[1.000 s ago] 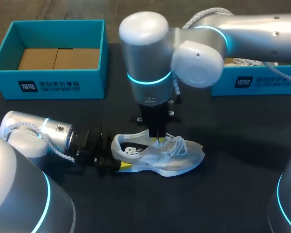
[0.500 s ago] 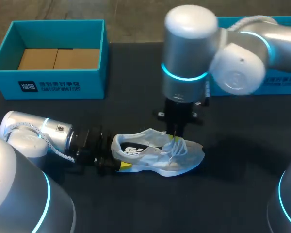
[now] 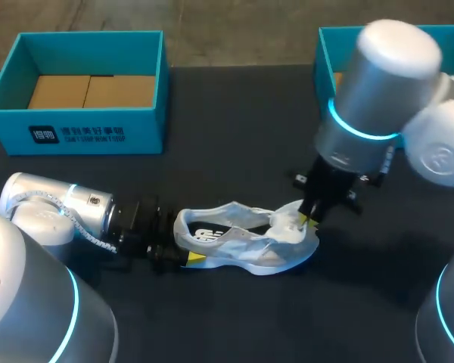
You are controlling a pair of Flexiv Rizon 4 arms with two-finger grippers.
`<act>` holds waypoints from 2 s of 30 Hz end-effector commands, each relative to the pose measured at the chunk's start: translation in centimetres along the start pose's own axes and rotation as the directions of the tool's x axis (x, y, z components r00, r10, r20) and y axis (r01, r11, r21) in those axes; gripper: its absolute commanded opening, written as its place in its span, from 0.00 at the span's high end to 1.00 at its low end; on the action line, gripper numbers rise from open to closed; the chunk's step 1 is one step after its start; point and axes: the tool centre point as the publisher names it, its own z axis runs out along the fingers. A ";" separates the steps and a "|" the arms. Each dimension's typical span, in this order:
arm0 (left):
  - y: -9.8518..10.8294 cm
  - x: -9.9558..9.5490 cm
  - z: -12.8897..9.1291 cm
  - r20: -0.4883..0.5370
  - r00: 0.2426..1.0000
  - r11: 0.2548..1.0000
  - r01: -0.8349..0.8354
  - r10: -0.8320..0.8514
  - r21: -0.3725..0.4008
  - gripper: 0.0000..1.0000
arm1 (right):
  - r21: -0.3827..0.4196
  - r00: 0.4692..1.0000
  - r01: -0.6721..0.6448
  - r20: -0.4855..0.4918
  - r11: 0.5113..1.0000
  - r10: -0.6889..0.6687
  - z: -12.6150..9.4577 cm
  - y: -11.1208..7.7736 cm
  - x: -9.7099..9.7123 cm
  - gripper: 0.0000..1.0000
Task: Take the shoe out of the shoebox, open the shoe tongue, remove and reinsert the insole, then place the shoe into the shoebox
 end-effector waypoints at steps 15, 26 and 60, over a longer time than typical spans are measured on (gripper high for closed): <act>0.6 -0.1 0.0 0.001 1.000 1.000 0.000 0.000 0.000 1.00 | 0.070 0.988 -0.098 -0.116 0.993 0.105 1.1 0.8 -1.1 0.00; 0.6 -0.1 0.0 0.001 1.000 1.000 0.000 0.000 0.000 1.00 | -0.022 1.000 -0.002 0.009 1.000 0.003 -3.4 -2.5 1.9 0.00; 0.6 -0.1 0.0 0.001 1.000 1.000 0.000 0.000 0.000 1.00 | 0.199 0.518 0.817 0.158 0.541 -0.840 -6.5 -8.1 10.0 1.00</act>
